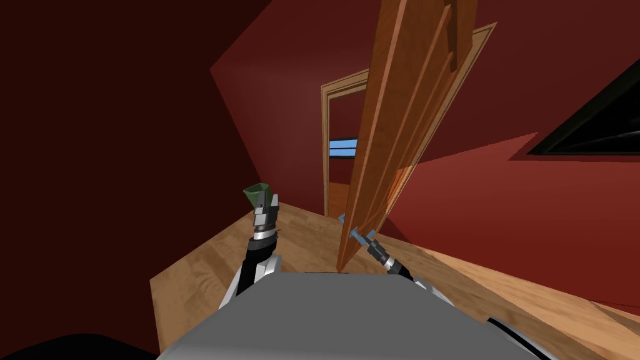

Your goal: Pull the door open

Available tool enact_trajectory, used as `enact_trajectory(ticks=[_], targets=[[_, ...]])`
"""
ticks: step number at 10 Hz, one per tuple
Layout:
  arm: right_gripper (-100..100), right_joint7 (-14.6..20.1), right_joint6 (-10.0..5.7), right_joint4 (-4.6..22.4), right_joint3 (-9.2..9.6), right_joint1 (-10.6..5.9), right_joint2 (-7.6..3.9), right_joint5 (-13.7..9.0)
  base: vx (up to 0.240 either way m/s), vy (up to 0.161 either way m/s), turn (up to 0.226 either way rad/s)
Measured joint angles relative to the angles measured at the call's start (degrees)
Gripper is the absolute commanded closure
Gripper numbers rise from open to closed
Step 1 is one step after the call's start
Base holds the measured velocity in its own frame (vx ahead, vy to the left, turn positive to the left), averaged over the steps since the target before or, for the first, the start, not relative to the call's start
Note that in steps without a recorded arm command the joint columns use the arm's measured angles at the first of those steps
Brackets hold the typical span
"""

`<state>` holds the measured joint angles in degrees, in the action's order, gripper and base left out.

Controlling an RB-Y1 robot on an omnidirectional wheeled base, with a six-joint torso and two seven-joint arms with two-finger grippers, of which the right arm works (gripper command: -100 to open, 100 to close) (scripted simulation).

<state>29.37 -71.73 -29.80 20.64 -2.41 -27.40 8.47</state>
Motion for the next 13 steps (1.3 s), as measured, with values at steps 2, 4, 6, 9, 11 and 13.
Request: enact_trajectory(ticks=[2, 4, 6, 9, 11, 13], targets=[[100, 0.01, 0.0, -0.02, 0.0, -0.03, 0.02, 0.0, 0.025, 0.007, -0.101], [100, -0.19, -0.01, -0.17, 0.29, 0.18, 0.18, 0.19, 0.074, 0.061, -0.232], [100, -0.44, -0.14, -0.16, 0.33, 0.18, 0.05, 0.23, 0.04, 0.085, -0.268], [100, -0.97, -1.3, 0.98, 0.29, -0.51, -0.05, 0.2, 0.011, 0.087, -0.284], [100, -1.29, -1.54, 0.26, 0.27, -0.24, -0.49, 0.19, -0.043, 0.077, -0.238], [100, -1.69, -2.22, 0.22, 0.57, 0.08, -0.63, 0.42, -0.063, 0.042, -0.249]])
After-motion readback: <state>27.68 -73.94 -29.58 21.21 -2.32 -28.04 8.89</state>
